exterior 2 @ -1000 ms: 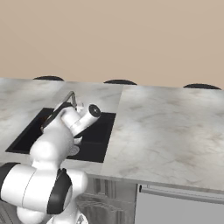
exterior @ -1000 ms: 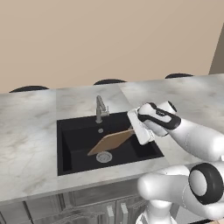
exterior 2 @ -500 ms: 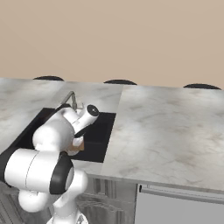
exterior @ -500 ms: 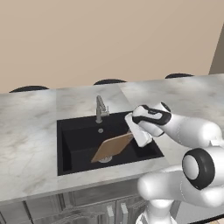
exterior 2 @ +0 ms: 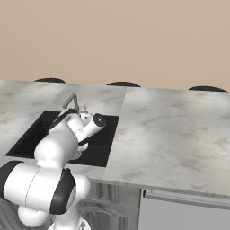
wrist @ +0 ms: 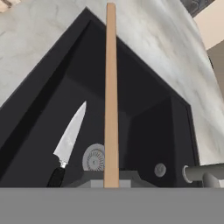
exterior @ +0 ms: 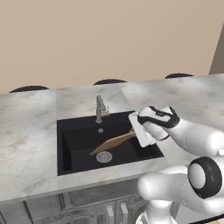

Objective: Move the cutting board and knife to the sink. Then move spray from the cabinet to the counter.

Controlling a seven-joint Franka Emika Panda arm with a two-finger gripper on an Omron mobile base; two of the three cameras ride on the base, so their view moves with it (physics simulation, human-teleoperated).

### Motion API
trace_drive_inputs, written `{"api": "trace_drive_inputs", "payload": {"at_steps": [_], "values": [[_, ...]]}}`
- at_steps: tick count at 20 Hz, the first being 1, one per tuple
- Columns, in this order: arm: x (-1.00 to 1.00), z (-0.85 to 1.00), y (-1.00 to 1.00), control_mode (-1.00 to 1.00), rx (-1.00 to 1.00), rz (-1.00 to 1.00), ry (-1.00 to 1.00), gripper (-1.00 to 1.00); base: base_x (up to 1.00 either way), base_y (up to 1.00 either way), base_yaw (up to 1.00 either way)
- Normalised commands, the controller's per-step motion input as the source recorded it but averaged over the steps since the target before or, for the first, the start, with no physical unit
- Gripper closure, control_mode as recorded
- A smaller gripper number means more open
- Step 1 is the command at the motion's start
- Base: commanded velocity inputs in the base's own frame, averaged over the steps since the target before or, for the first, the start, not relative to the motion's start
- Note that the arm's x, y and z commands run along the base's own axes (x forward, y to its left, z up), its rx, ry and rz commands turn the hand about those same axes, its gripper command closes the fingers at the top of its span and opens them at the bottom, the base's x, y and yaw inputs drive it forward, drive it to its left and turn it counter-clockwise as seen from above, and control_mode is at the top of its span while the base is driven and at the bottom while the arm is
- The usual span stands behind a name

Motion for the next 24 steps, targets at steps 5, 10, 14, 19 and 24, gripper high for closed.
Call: {"api": "trace_drive_inputs", "payload": {"at_steps": [5,10,14,19,24], "values": [[0.08,-0.01,0.02,-1.00,0.00,0.00,-0.06,1.00,0.00,0.00,0.00],[0.19,-0.13,0.09,-1.00,0.00,0.00,0.00,1.00,0.00,0.00,0.00],[0.21,-0.30,0.07,-1.00,0.00,0.00,0.00,1.00,0.00,0.00,0.00],[0.23,-0.32,0.08,-1.00,-0.03,0.00,0.00,1.00,0.00,0.00,0.00],[0.09,-0.32,0.01,-1.00,-0.08,0.00,0.01,1.00,0.00,0.00,0.00]]}}
